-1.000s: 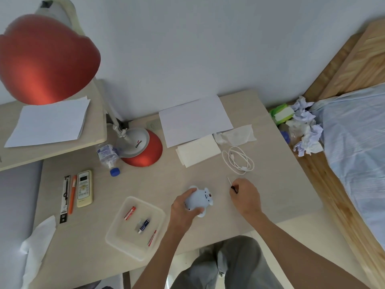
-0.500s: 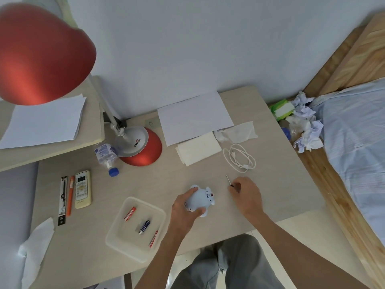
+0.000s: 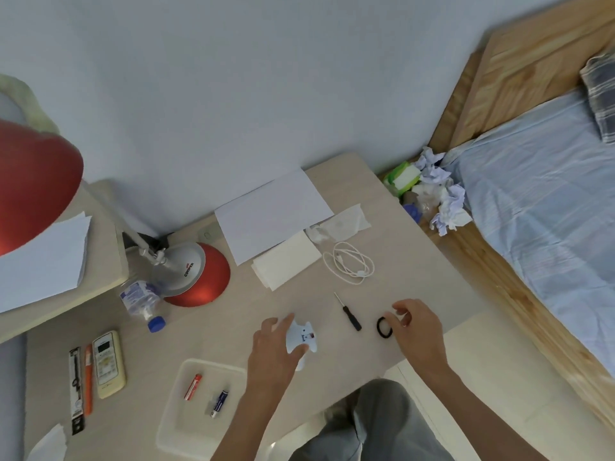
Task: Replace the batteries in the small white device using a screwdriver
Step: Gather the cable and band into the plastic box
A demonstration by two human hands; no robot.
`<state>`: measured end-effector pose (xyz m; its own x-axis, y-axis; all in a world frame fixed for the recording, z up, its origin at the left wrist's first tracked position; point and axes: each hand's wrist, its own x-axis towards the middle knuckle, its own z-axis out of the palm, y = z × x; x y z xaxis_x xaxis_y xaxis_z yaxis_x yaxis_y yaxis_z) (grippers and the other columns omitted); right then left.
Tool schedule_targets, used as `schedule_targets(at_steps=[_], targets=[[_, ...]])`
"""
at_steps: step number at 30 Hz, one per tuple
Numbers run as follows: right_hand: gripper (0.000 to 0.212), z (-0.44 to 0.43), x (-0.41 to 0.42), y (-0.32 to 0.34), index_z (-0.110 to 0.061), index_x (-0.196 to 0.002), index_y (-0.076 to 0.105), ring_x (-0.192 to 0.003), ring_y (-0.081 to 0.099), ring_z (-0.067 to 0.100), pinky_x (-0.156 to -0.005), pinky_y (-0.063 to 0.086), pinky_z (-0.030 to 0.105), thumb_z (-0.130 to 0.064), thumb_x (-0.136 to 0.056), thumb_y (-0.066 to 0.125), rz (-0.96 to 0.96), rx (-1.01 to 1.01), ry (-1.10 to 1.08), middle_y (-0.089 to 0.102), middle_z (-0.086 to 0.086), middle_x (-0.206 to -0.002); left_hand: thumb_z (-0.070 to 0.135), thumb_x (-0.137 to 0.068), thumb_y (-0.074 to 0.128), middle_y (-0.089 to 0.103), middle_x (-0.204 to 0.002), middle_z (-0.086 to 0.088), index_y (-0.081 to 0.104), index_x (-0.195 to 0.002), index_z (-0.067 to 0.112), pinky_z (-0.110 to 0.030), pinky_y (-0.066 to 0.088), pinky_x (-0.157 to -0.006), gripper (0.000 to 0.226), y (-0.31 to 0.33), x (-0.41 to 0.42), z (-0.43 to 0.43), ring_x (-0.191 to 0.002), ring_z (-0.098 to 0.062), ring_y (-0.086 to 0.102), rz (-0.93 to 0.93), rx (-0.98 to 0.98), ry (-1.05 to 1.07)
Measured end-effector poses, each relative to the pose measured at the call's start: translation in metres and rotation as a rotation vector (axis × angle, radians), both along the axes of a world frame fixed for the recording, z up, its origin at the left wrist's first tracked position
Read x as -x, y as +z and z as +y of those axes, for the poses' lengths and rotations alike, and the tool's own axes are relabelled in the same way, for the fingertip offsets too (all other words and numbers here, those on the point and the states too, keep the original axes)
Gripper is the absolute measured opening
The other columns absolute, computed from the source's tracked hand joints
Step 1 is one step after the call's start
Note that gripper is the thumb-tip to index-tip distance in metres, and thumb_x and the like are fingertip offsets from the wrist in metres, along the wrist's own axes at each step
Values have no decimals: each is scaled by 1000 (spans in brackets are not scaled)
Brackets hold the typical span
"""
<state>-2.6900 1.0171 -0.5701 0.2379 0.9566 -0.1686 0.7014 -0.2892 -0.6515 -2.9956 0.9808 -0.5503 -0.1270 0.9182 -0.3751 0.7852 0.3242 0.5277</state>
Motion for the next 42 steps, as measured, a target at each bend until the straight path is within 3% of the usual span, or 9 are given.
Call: schedule_targets(at_steps=[6, 11, 16, 20, 25, 30, 36, 38, 42], targets=[[36, -20, 0, -9, -27, -130, 66, -84, 60, 3, -80, 53, 29, -38, -97, 71, 5, 128, -26, 59, -14, -120, 41, -101, 66, 26, -169, 2, 30, -164, 38, -35, 53, -104, 72, 40, -24, 63, -154, -18, 26, 171, -155, -334], [58, -32, 9, -22, -31, -150, 50, -115, 59, 13, -87, 55, 29, -38, -96, 70, -73, 223, 80, 46, -9, -140, 28, -98, 73, 16, -174, 0, 15, -166, 40, -37, 58, -100, 90, 33, -51, 132, -158, -21, 23, 269, -230, -654], [61, -30, 15, -40, -26, -152, 50, -115, 59, 17, -91, 55, 28, -23, -95, 71, -68, 241, 111, 41, -5, -141, -9, -85, 74, 14, -176, 0, 19, -165, 42, -42, 57, -103, 110, -3, -62, 174, -159, -27, 26, 300, -193, -831], [45, -28, 13, -47, -26, -137, 59, -95, 59, 17, -81, 56, 29, -20, -95, 72, -100, 201, 120, 42, -6, -126, -16, -78, 72, 28, -167, 3, 20, -162, 45, -42, 64, -82, 116, -22, -70, 183, -148, -22, 40, 327, -188, -859], [18, -26, 12, -48, -20, -115, 71, -83, 58, 15, -76, 55, 29, -22, -97, 72, -67, 110, 109, 48, -8, -111, 2, -89, 76, 51, -151, 0, 31, -161, 42, -41, 63, -79, 94, -32, -65, 184, -140, -23, 50, 333, -165, -846], [13, -27, 15, -50, -17, -111, 76, -78, 59, 14, -72, 54, 28, -22, -101, 69, -68, 59, 101, 54, -9, -100, 10, -97, 70, 61, -134, 3, 43, -156, 39, -35, 61, -74, 71, -33, -64, 185, -131, -20, 54, 351, -184, -861], [13, -27, 17, -48, -16, -109, 78, -75, 61, 14, -70, 56, 33, -20, -103, 66, -52, 89, 60, 57, -8, -96, 2, -91, 68, 68, -111, 7, 66, -129, 33, -34, 58, -70, 49, -32, -60, 187, -111, -20, 63, 369, -234, -843], [13, -28, 17, -46, -17, -109, 78, -76, 61, 11, -72, 56, 31, -20, -103, 66, -40, 91, 45, 56, -10, -95, 0, -91, 65, 70, -113, 3, 65, -132, 29, -38, 59, -73, 50, -26, -59, 185, -111, -24, 64, 355, -253, -824], [15, -27, 16, -33, -19, -112, 79, -78, 60, 7, -74, 52, 23, -18, -103, 66, 11, 75, 17, 56, -13, -95, 1, -93, 67, 69, -136, -5, 63, -140, 25, -40, 60, -84, 53, -13, -55, 179, -123, -28, 65, 325, -310, -788]])
